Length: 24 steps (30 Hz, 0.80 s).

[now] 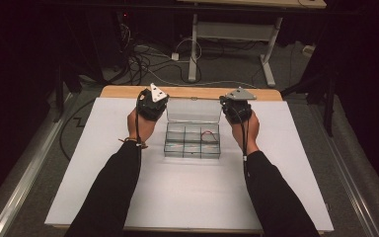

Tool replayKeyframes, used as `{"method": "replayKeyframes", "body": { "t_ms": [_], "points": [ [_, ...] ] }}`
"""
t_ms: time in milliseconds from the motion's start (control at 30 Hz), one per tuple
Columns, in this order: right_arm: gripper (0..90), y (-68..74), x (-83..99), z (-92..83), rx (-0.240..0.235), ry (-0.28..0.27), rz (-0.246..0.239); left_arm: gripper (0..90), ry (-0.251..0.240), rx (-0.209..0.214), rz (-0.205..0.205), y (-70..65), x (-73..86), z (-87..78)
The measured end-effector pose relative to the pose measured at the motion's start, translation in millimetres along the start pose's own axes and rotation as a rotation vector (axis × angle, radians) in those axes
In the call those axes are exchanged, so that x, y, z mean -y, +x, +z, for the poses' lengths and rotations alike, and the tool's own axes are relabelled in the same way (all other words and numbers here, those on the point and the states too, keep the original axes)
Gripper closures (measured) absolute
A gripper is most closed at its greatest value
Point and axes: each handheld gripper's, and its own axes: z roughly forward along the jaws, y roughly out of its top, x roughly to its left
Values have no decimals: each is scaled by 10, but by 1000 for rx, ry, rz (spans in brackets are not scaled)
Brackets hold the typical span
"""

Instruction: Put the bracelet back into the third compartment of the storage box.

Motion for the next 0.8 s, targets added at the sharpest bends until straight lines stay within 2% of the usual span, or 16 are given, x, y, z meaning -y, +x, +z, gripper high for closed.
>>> {"method": "replayKeyframes", "body": {
  "t_ms": [233, 400, 600, 800],
  "points": [
    [900, 78, 23, -49, 51, -9, 8, 878, -9, -26, -10, -59, 26, -53],
    [900, 107, 26, -76, 62, -4, 22, 878, -18, -31, -30, -85, 55, -75],
    [900, 163, 46, -127, 92, 2, 4, 878, -17, -41, -27, -116, 65, -100],
    [900, 207, 57, -170, 107, 10, 19, 878, -27, -43, -15, -132, 96, -137]
  ]
}}
